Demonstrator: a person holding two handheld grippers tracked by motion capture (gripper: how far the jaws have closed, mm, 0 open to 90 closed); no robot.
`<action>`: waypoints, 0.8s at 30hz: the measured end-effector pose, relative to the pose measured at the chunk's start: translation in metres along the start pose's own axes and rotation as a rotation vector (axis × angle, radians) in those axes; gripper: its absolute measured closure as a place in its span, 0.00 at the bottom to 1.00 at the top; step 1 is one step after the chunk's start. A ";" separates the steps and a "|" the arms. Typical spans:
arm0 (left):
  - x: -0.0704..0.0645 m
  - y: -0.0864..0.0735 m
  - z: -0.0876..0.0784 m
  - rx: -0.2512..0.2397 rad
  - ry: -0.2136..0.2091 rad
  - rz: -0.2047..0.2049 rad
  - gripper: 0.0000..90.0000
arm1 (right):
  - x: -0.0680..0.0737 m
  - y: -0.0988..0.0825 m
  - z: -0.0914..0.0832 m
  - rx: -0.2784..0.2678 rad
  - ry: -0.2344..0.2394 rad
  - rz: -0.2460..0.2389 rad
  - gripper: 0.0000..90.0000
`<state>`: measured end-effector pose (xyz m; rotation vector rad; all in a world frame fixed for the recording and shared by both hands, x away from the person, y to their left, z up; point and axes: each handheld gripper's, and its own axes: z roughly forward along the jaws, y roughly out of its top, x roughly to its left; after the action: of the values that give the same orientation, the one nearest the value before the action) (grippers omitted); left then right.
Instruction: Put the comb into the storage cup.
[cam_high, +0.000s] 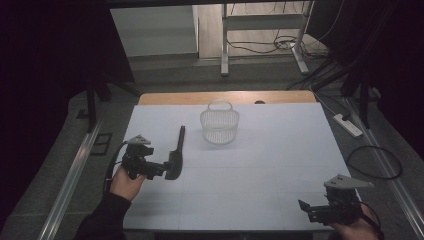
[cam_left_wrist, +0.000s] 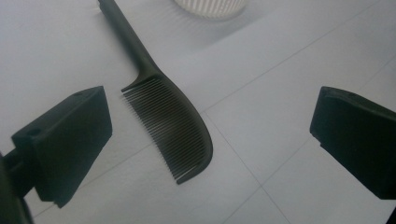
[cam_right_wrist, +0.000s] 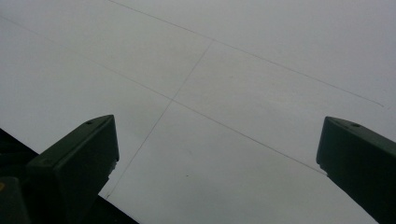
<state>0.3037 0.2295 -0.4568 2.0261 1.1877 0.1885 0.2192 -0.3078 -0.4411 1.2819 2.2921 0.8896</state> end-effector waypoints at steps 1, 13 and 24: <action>0.000 0.001 0.001 0.002 0.002 0.001 0.00 | 0.000 0.000 0.000 0.000 0.000 0.000 0.00; -0.001 0.017 0.017 0.038 0.028 0.028 0.00 | 0.000 0.000 0.000 0.001 0.003 0.000 0.00; -0.001 0.031 0.030 0.056 0.029 0.051 0.00 | 0.000 0.000 0.000 0.002 0.006 -0.001 0.00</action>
<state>0.3380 0.2037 -0.4568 2.1104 1.1722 0.2123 0.2195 -0.3081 -0.4413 1.2808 2.2988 0.8918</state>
